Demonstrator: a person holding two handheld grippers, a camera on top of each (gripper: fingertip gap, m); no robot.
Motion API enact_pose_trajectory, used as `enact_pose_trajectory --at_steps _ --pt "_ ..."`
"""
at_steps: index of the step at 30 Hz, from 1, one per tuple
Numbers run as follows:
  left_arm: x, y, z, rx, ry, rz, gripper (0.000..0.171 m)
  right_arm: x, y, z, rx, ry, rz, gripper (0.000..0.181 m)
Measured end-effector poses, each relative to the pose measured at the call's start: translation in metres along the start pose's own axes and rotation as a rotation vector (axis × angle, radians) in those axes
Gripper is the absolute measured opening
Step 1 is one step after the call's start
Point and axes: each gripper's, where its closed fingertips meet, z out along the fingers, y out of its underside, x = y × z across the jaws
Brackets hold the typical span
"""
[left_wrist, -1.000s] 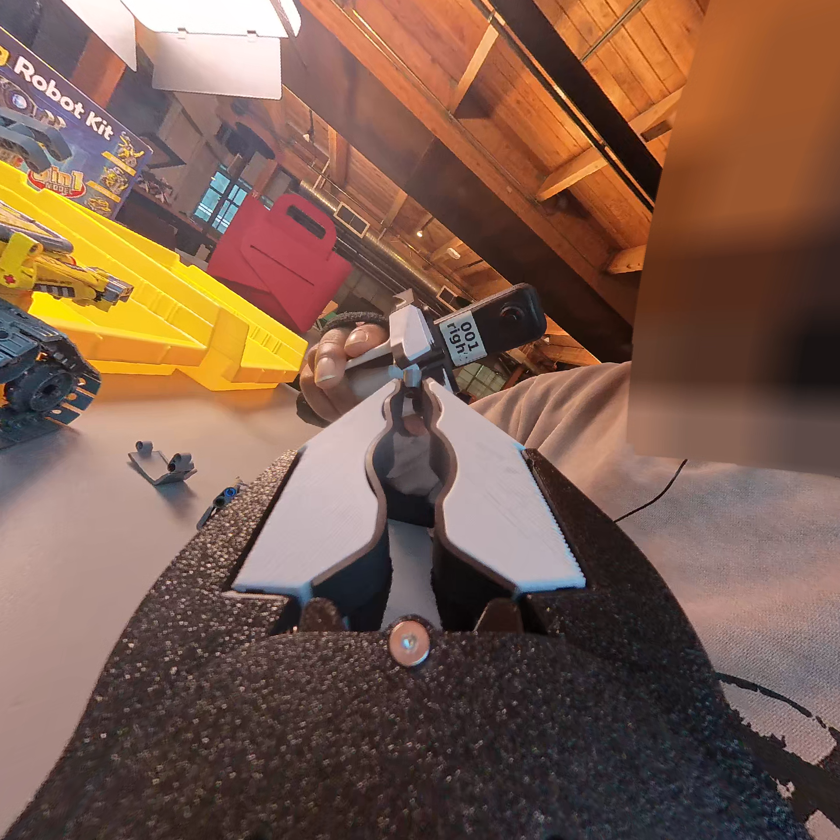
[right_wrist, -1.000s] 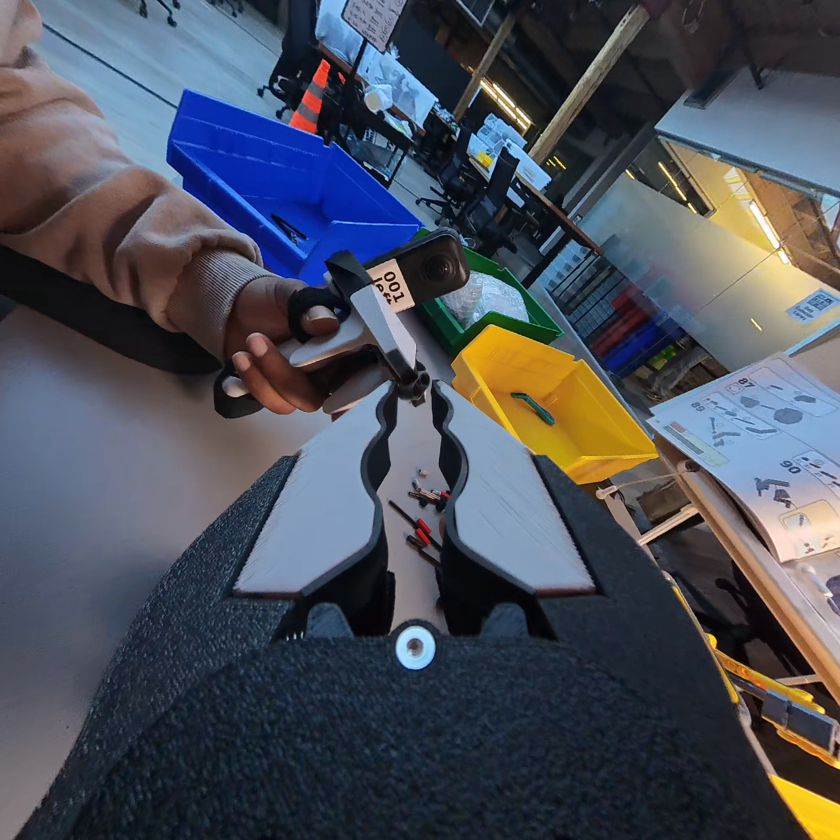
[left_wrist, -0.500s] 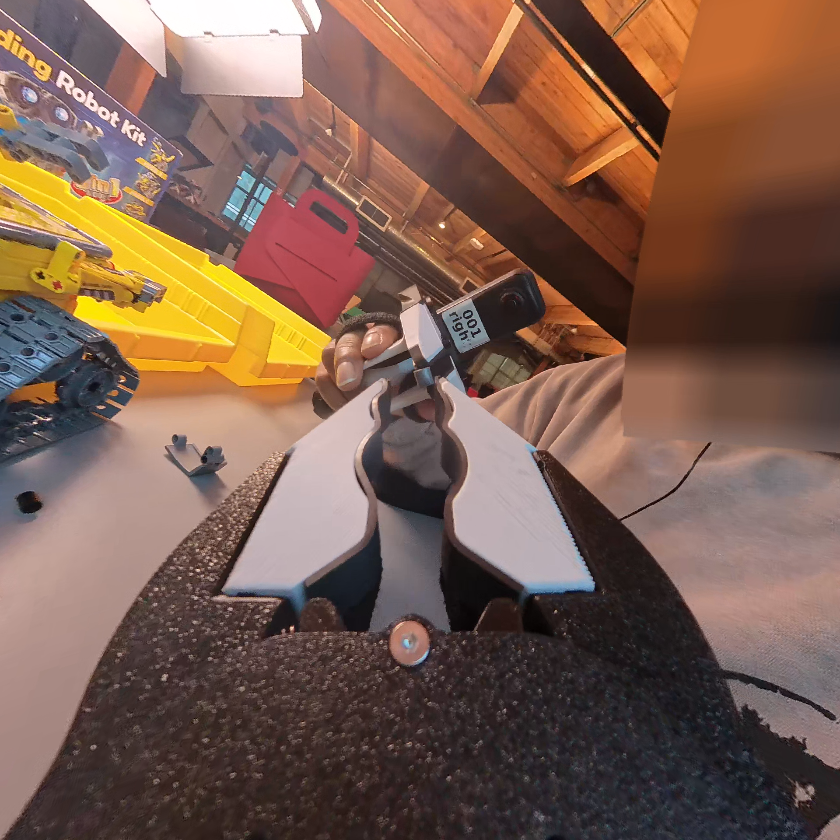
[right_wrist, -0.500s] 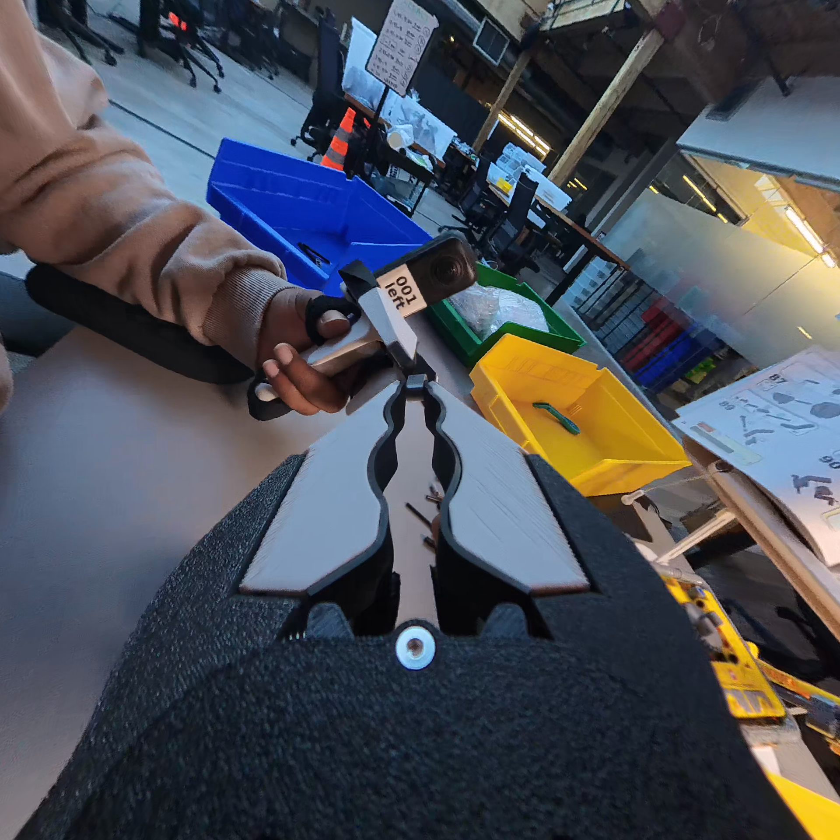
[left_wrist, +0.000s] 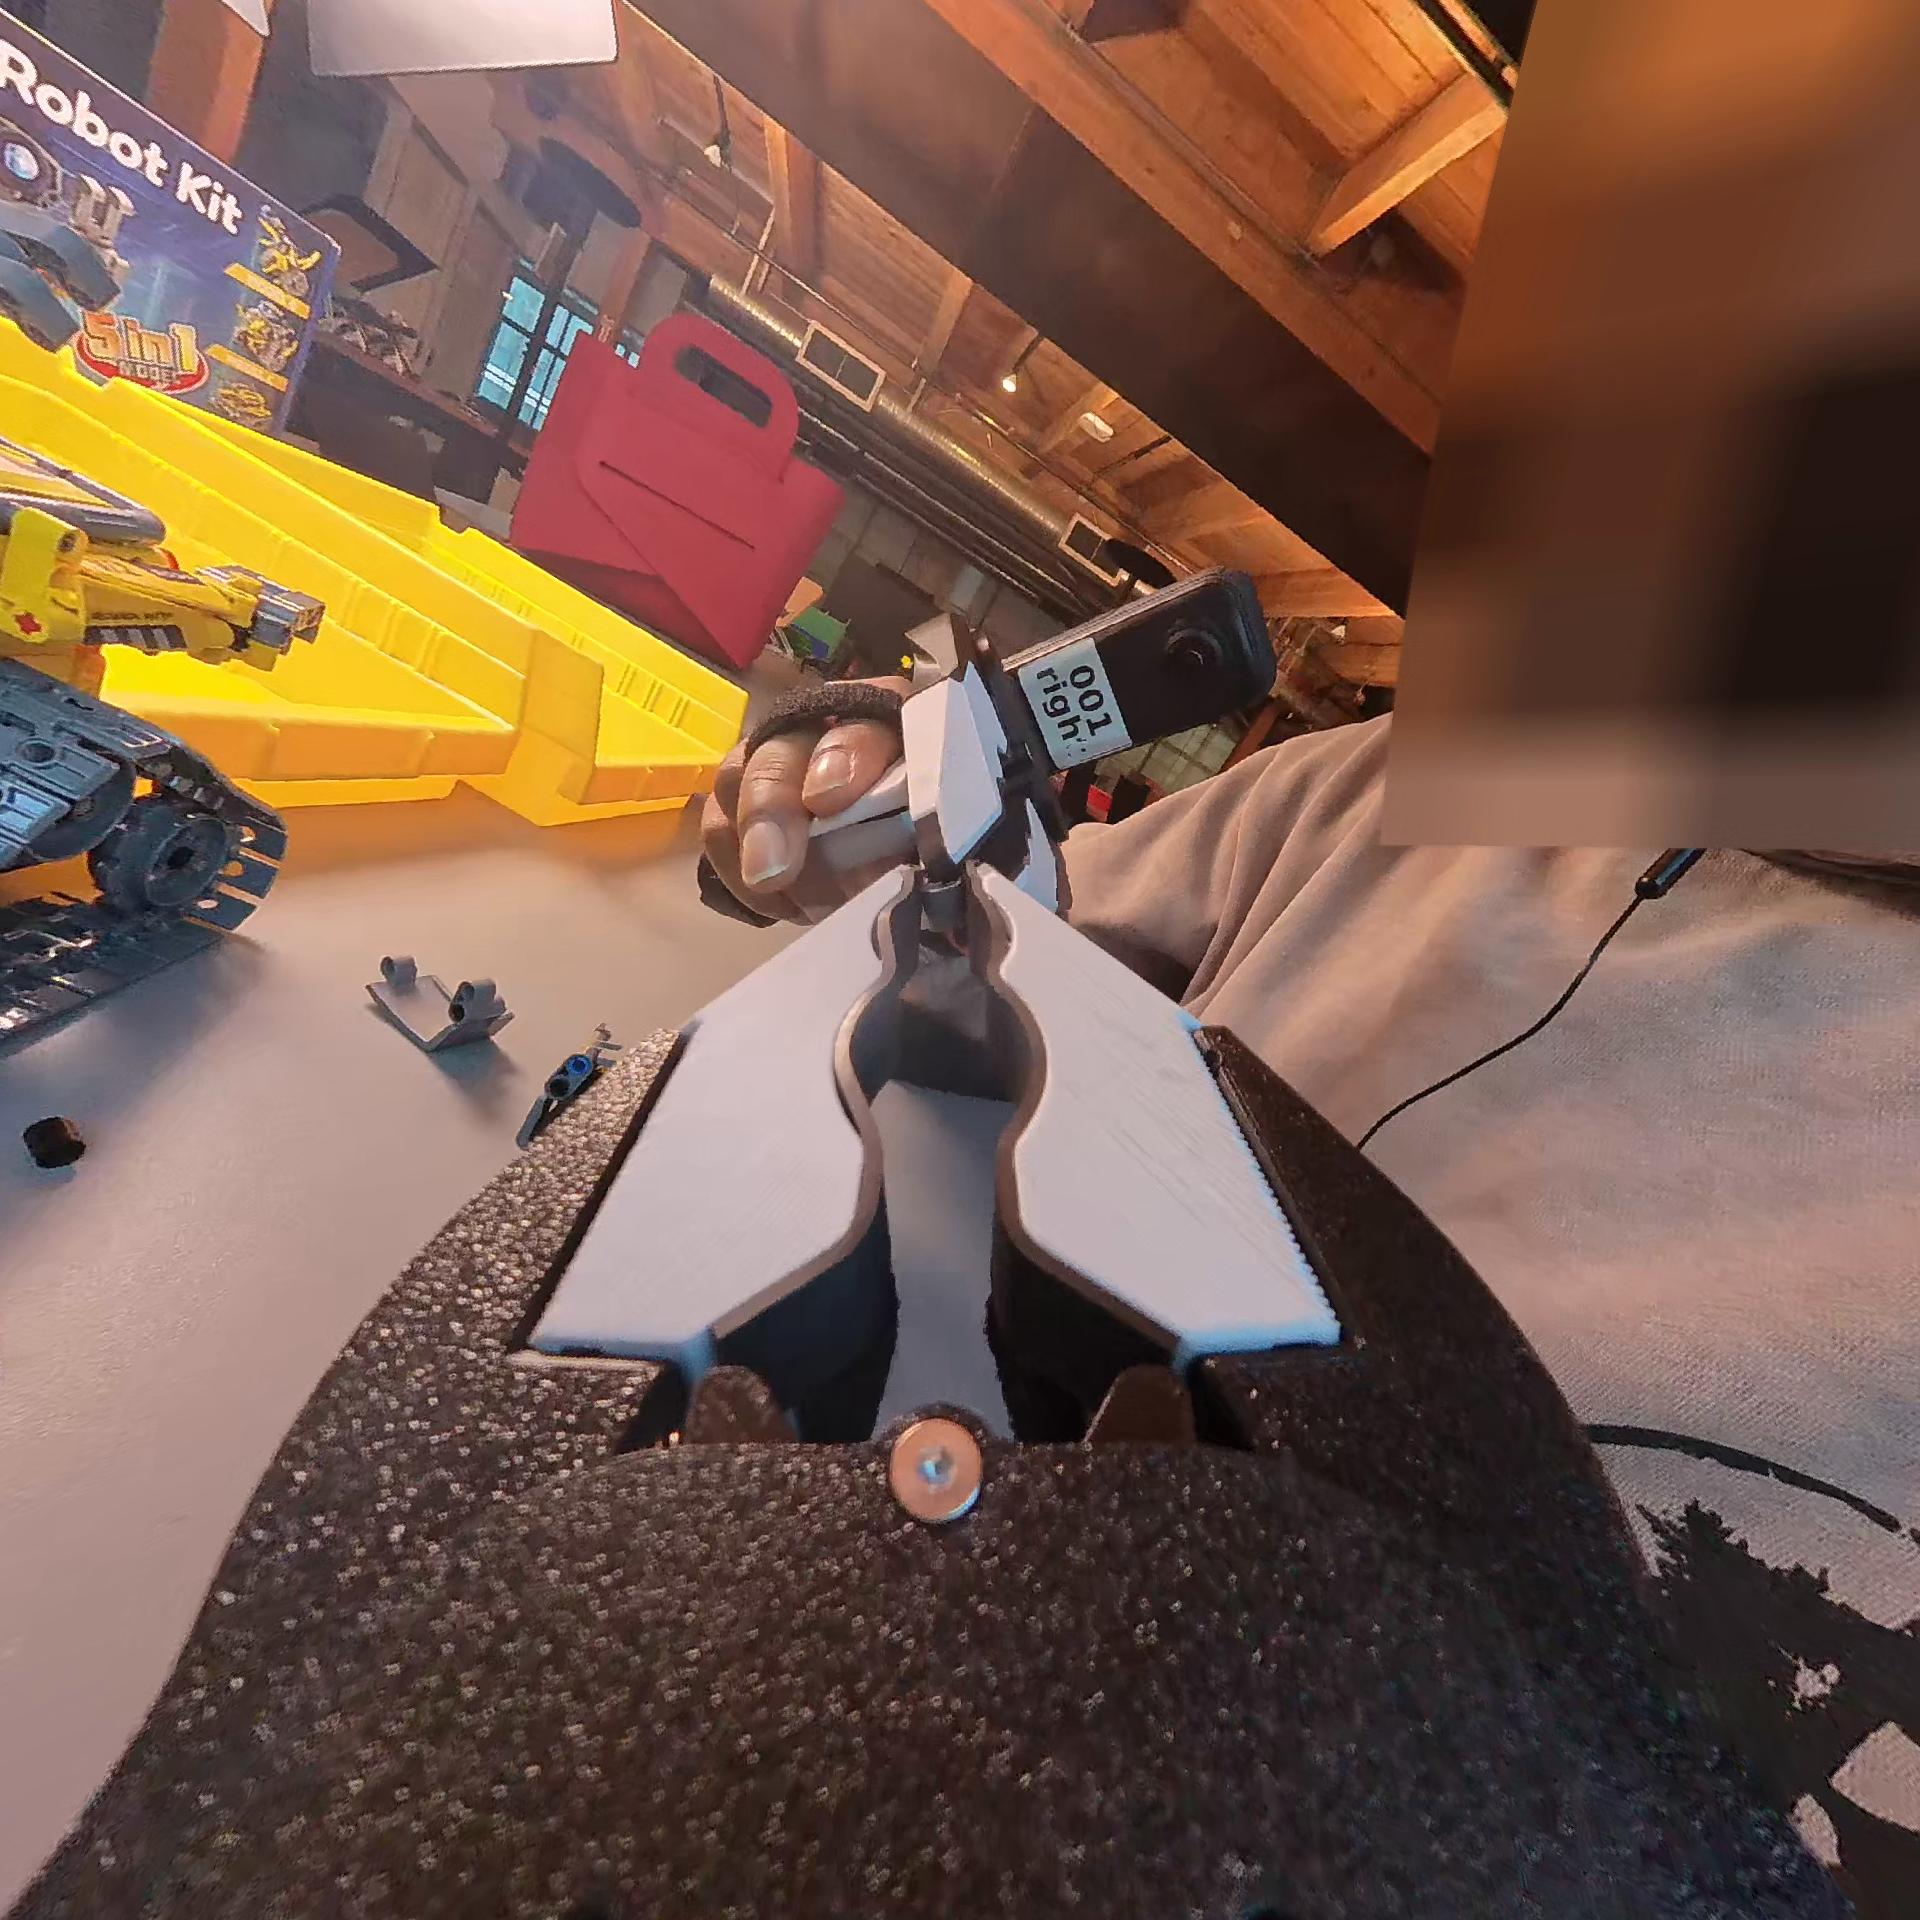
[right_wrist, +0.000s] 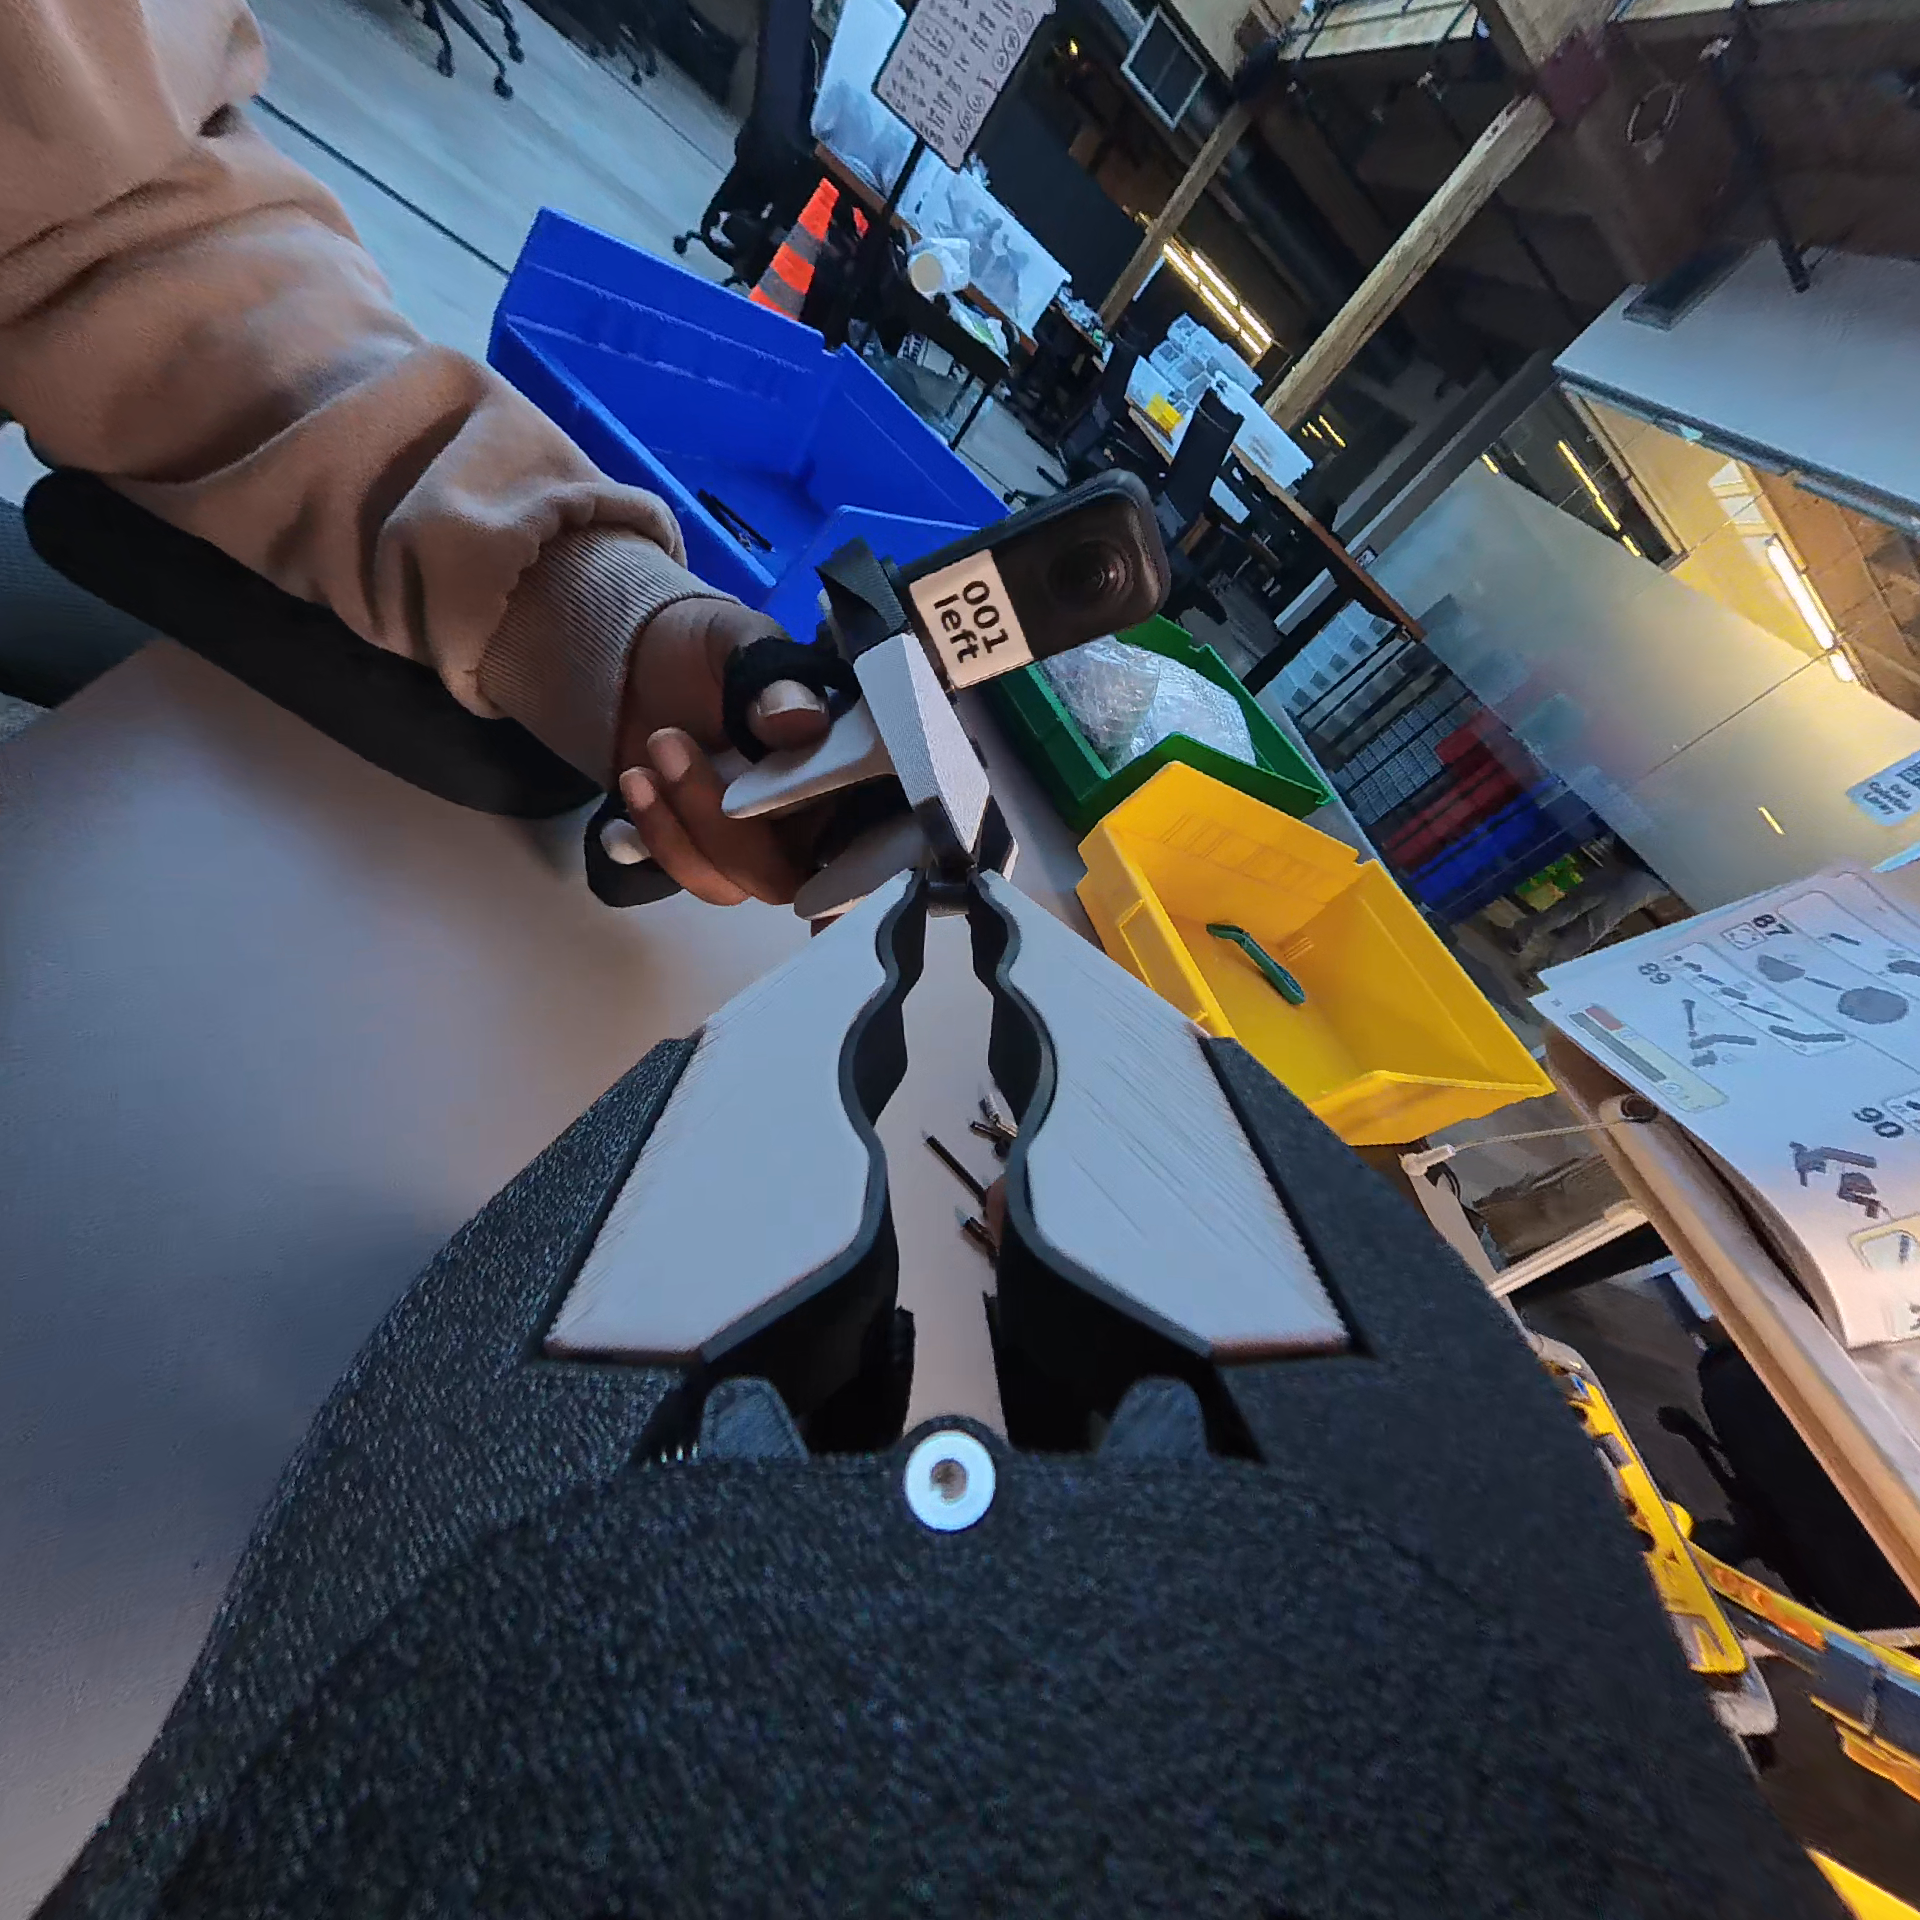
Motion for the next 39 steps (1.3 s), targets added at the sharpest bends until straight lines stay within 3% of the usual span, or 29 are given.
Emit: enact_pose_trajectory --at_steps 9,14,18,23,28,30,33,39 --pt "-0.006 0.000 0.001 0.014 -0.022 -0.016 0.008 0.004 0.006 -0.003 0.004 0.017 0.106 0.007" --pt "-0.032 0.006 -0.006 -0.087 -0.272 0.199 0.038 0.022 0.019 -0.034 -0.004 0.092 0.210 0.007" --pt "-0.054 0.017 -0.015 -0.233 -0.473 0.407 0.044 0.041 0.041 -0.074 -0.031 0.223 0.319 0.007" --pt "-0.068 0.019 -0.017 -0.285 -0.604 0.506 0.049 0.096 0.071 -0.158 -0.120 0.578 0.381 0.007" --pt "-0.077 0.022 -0.020 -0.295 -0.636 0.483 0.046 0.163 0.104 -0.309 -0.341 1.114 0.255 0.007" --pt "-0.079 0.023 -0.020 -0.303 -0.644 0.479 0.045 0.174 0.129 -0.365 -0.461 1.235 0.316 0.007" --pt "-0.080 0.027 -0.019 -0.317 -0.638 0.471 0.045 0.170 0.194 -0.400 -0.667 1.182 0.526 0.008" --pt "-0.081 0.031 -0.014 -0.342 -0.634 0.493 0.047 0.169 0.288 -0.373 -0.942 0.870 0.634 0.007"
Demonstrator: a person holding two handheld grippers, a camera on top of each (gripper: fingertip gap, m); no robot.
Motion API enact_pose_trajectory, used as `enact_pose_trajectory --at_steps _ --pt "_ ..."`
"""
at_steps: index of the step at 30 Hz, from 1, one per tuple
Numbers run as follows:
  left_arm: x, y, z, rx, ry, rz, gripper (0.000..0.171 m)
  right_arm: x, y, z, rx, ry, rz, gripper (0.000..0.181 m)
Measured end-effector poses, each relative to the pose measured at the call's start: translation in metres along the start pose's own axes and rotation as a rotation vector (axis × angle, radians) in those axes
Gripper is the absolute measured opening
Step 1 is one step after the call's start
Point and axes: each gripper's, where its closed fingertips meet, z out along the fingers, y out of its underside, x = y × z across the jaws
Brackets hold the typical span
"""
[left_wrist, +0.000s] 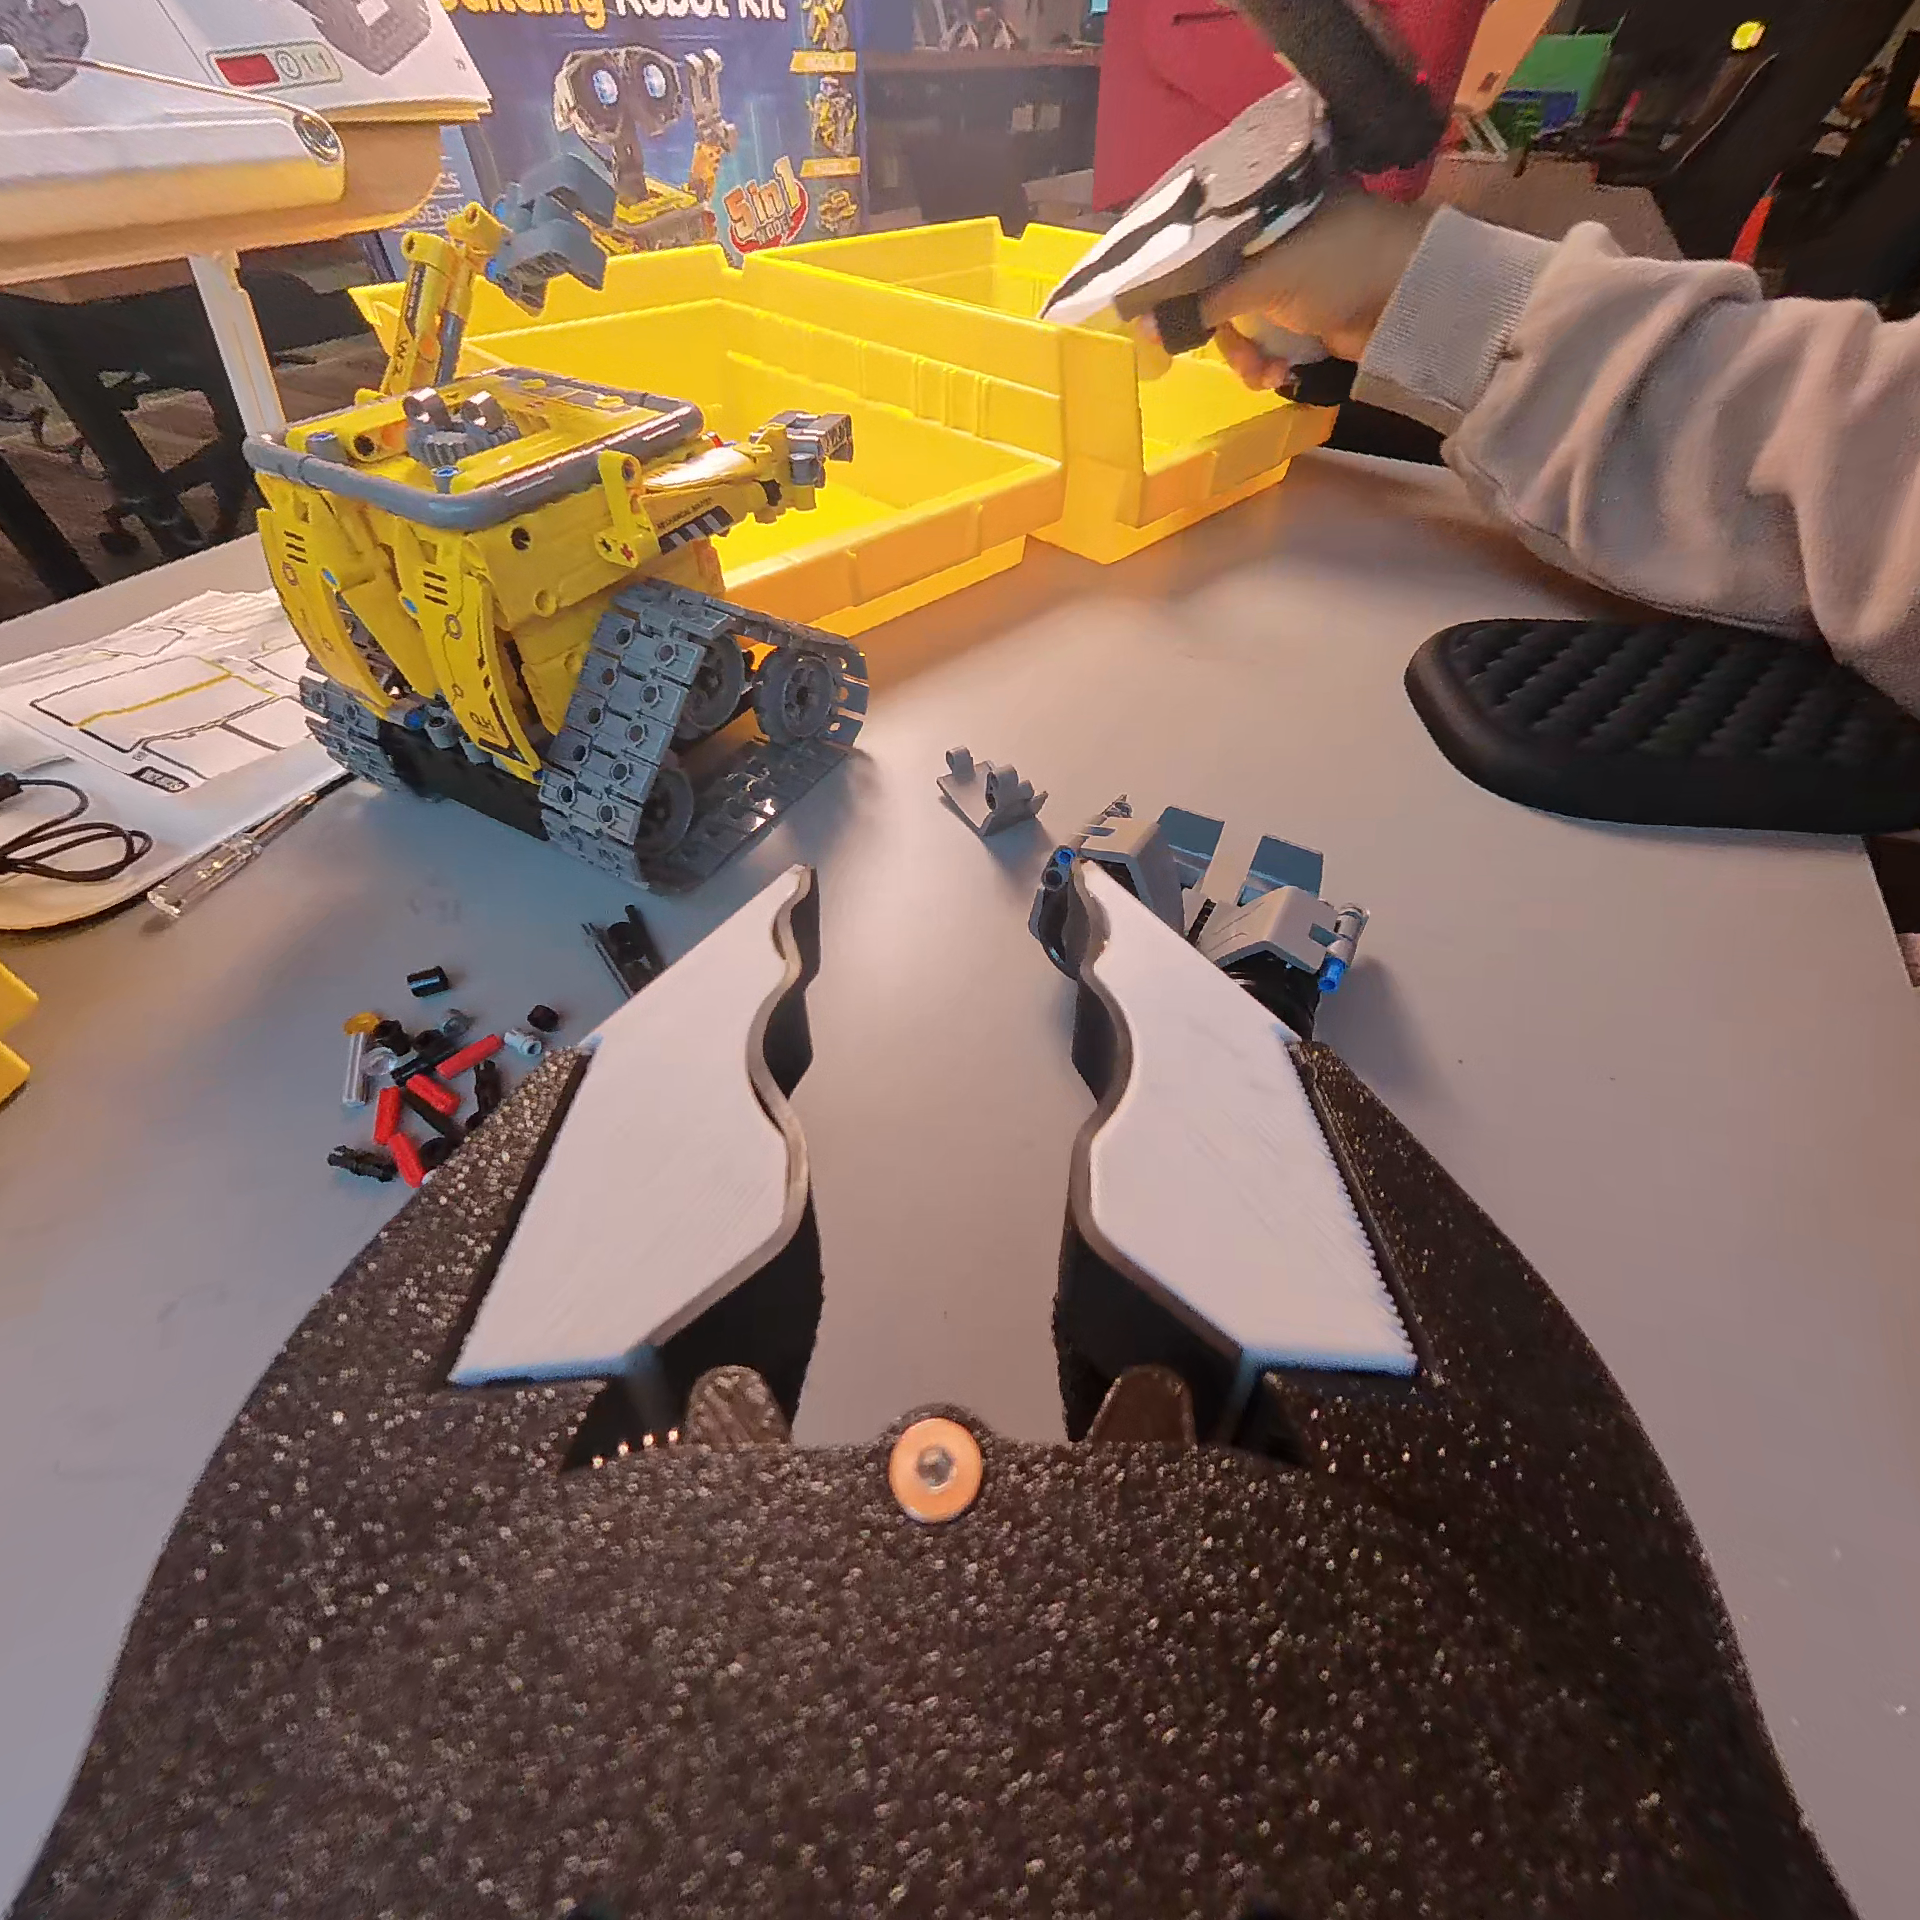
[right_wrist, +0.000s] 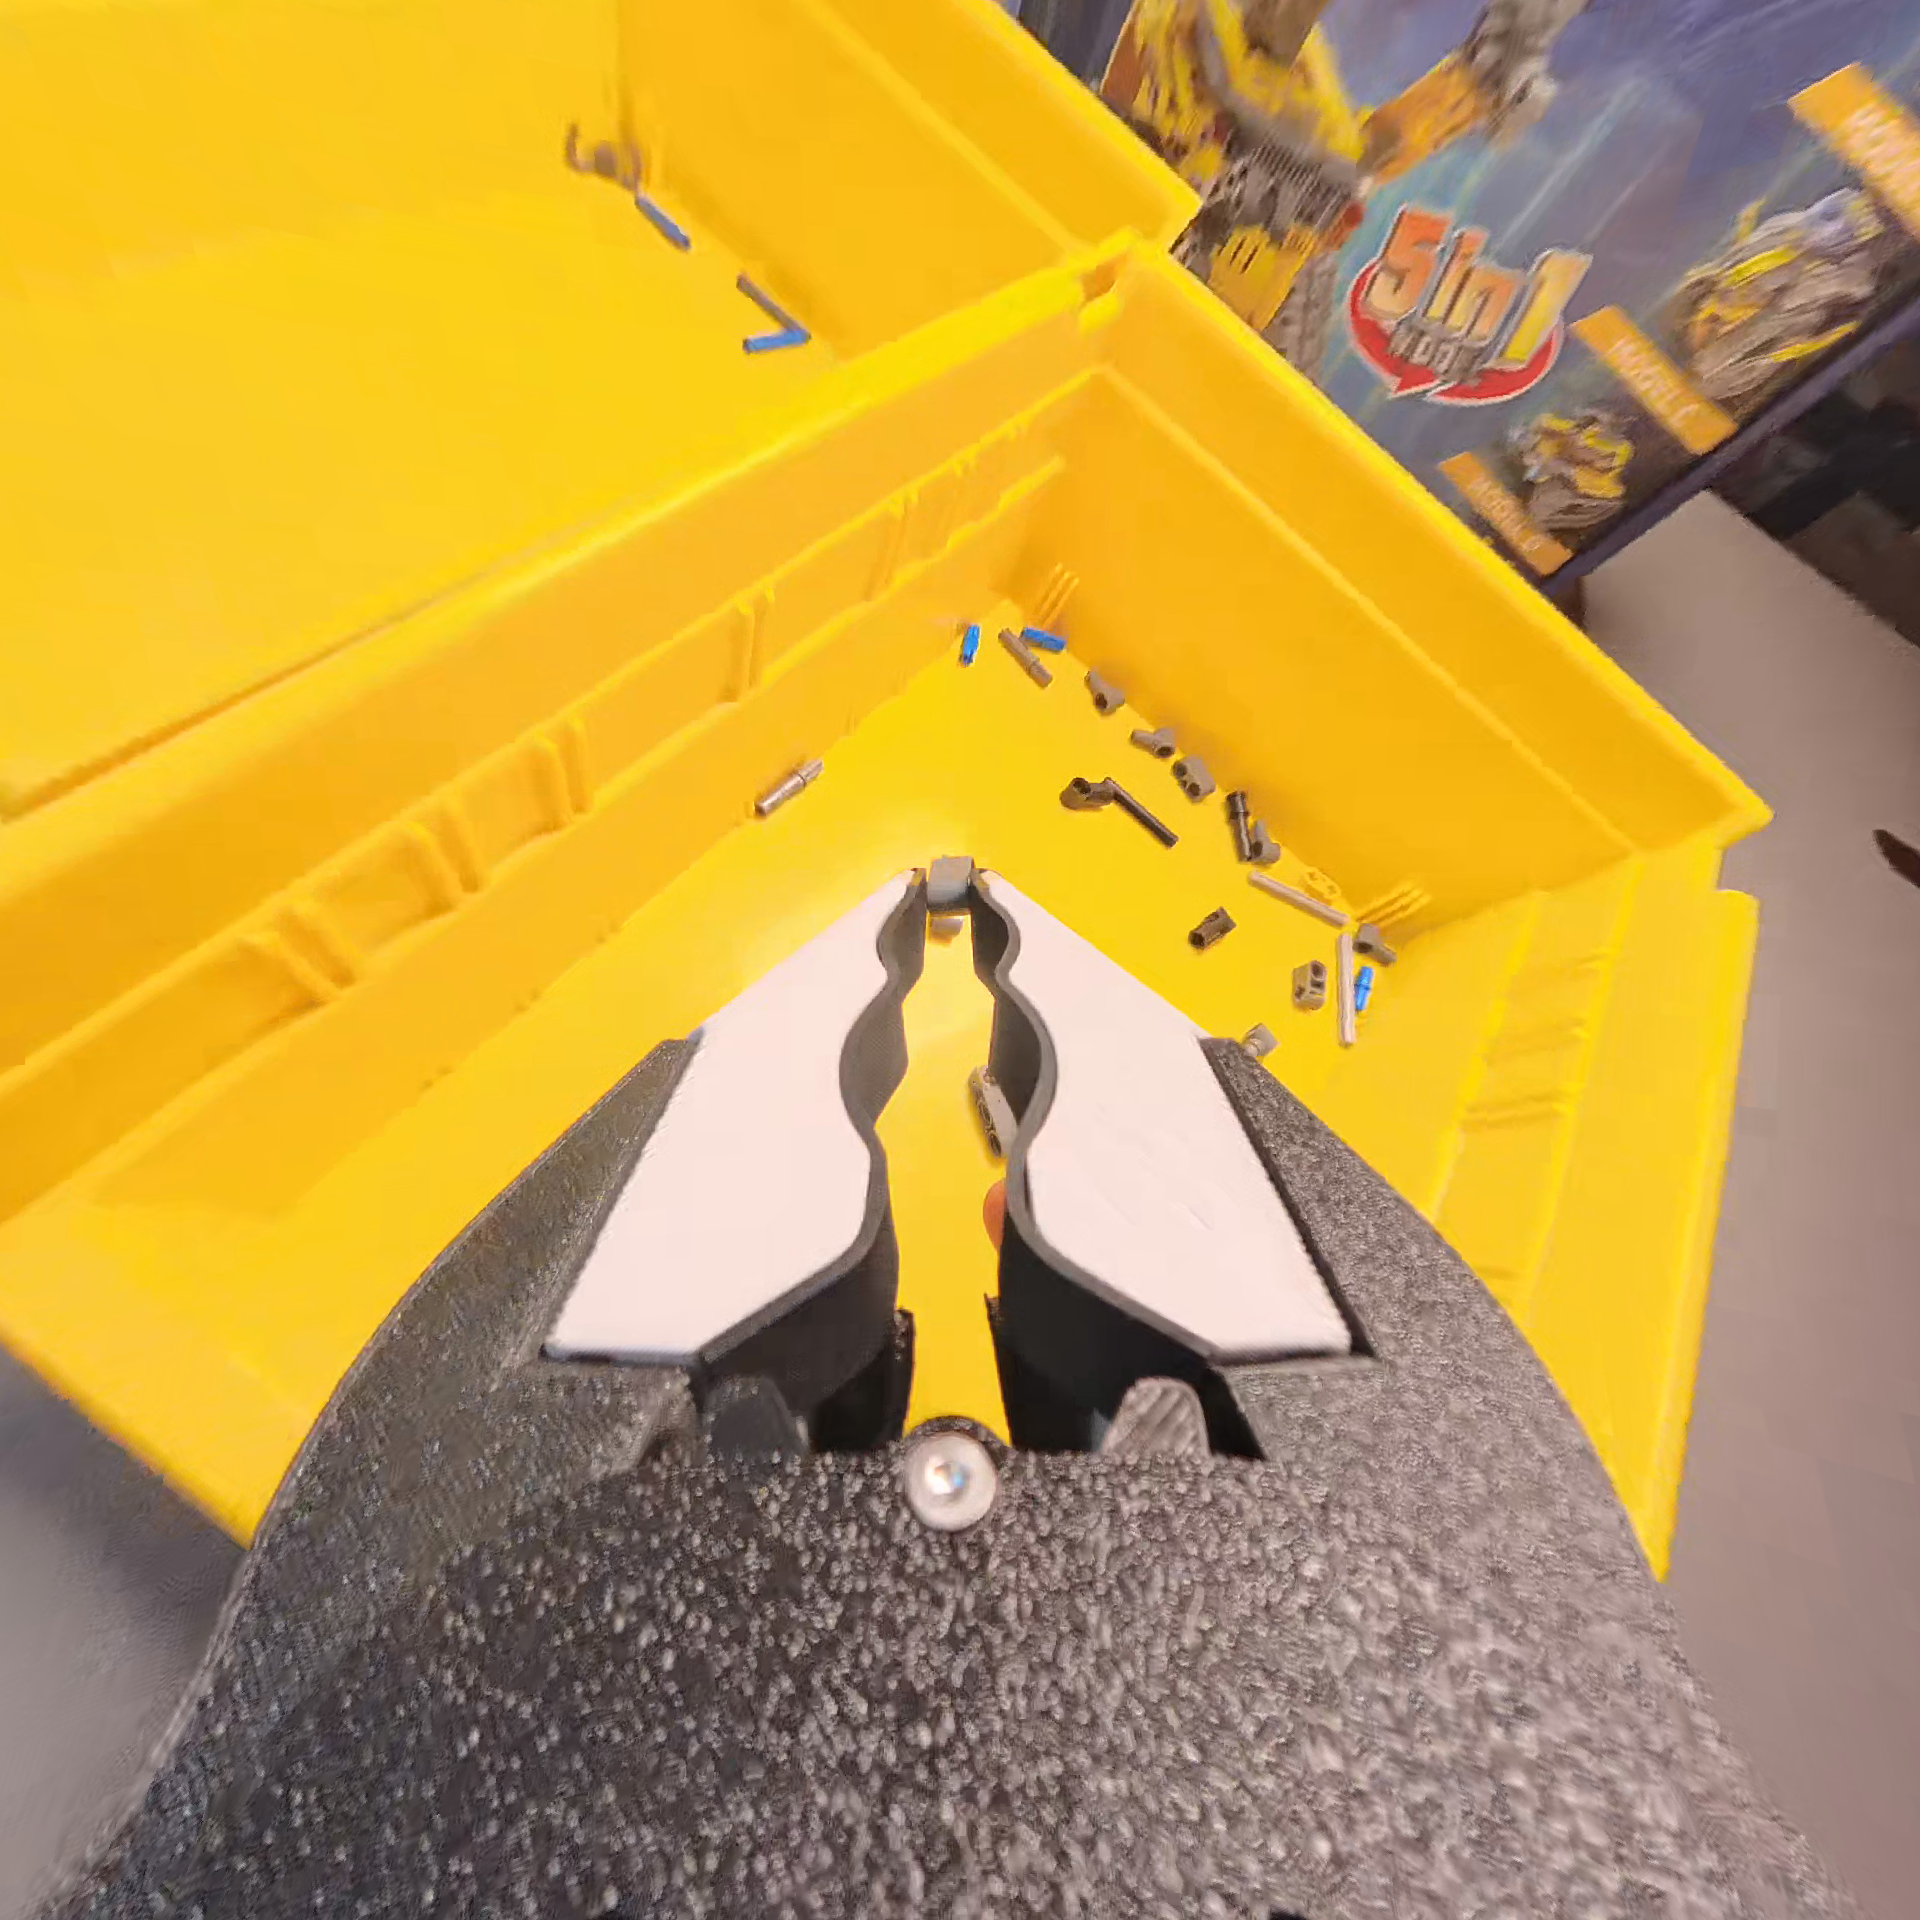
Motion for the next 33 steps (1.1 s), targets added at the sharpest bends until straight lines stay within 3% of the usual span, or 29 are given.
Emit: enact_pose_trajectory --at_steps 2,6,9,12,16,20,23,26,30,33 --pt "0.000 0.000 0.000 0.002 -0.007 0.010 0.046 -0.001 0.010 0.023 -0.095 -0.054 -0.017 0.008" --pt "-0.002 0.002 -0.001 -0.010 -0.028 0.013 0.045 -0.006 0.017 0.051 -0.145 -0.151 0.027 0.008" --pt "-0.004 0.003 0.000 -0.013 -0.033 0.002 0.045 -0.013 0.020 0.058 -0.147 -0.217 0.074 0.008" --pt "-0.004 0.005 0.001 -0.025 -0.029 -0.004 0.045 -0.007 0.018 0.056 -0.135 -0.190 0.083 0.018" --pt "-0.002 0.007 0.003 -0.038 -0.018 0.001 0.045 0.008 -0.031 0.018 0.156 -0.171 0.208 0.019" --pt "0.001 0.010 0.005 -0.056 0.002 0.007 0.046 0.000 -0.097 -0.057 0.533 -0.230 0.289 0.019" --pt "0.006 0.012 0.006 -0.071 0.027 0.016 0.047 -0.053 -0.134 -0.111 0.673 -0.428 0.266 0.019" --pt "0.012 0.015 0.007 -0.089 0.042 0.040 0.047 -0.139 -0.148 -0.145 0.664 -0.691 0.159 0.019" --pt "0.023 0.019 0.007 -0.113 0.084 0.069 0.046 -0.267 -0.126 -0.165 0.542 -1.000 -0.109 0.019" --pt "0.030 0.023 0.007 -0.135 0.111 0.079 0.046 -0.336 -0.090 -0.150 0.398 -1.071 -0.314 0.019"
